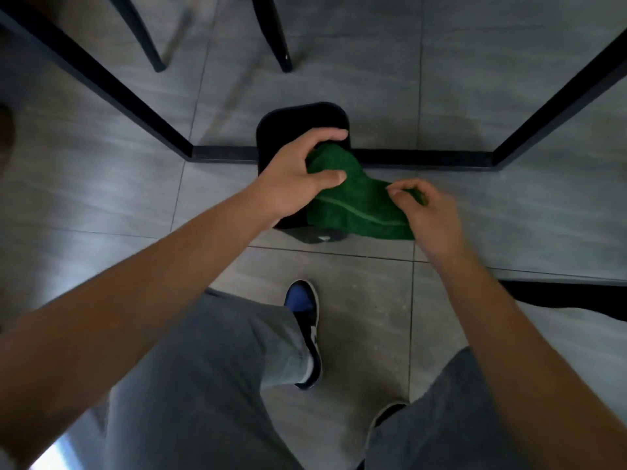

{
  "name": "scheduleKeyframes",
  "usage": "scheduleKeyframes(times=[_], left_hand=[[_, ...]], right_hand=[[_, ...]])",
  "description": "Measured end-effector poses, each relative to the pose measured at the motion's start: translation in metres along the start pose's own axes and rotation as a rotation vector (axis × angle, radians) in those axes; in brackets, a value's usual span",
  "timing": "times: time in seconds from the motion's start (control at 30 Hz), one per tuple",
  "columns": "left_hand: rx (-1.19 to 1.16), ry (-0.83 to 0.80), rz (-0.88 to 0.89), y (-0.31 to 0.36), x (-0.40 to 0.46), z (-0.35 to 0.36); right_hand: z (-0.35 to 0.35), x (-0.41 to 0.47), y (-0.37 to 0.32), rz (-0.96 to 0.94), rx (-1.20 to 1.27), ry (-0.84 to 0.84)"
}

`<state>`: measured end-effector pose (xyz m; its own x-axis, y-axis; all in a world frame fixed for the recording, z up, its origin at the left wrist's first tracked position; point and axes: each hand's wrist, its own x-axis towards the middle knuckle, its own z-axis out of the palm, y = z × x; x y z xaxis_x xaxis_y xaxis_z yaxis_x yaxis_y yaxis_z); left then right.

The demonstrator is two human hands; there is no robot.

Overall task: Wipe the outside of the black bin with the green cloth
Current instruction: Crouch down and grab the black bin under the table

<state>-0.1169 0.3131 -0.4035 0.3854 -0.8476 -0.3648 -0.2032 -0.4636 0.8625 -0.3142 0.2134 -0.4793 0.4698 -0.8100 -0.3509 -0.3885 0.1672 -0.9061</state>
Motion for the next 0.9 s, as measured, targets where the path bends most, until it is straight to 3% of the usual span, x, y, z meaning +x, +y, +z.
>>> scheduleKeyframes(times=[0.3, 0.57, 0.7, 0.8, 0.9], left_hand=[[0.133, 0.040, 0.156, -0.050, 0.048, 0.042], [0.150, 0.016, 0.221, -0.051, 0.040, 0.069], [0.137, 0.030, 0.234, -0.047, 0.027, 0.071], [0.128, 0.049, 0.239, -0.042, 0.020, 0.074], [0.153, 0.055, 0.246, -0.038, 0.016, 0.081]], right_hand=[[0.008, 0.037, 0.074, 0.036, 0.024, -0.027], [0.022, 0.021, 0.104, 0.161, 0.220, -0.039], [0.019, 0.018, 0.102, 0.202, 0.161, -0.036], [0.014, 0.010, 0.096, 0.061, -0.090, 0.102], [0.019, -0.004, 0.074, -0.011, 0.149, 0.090]])
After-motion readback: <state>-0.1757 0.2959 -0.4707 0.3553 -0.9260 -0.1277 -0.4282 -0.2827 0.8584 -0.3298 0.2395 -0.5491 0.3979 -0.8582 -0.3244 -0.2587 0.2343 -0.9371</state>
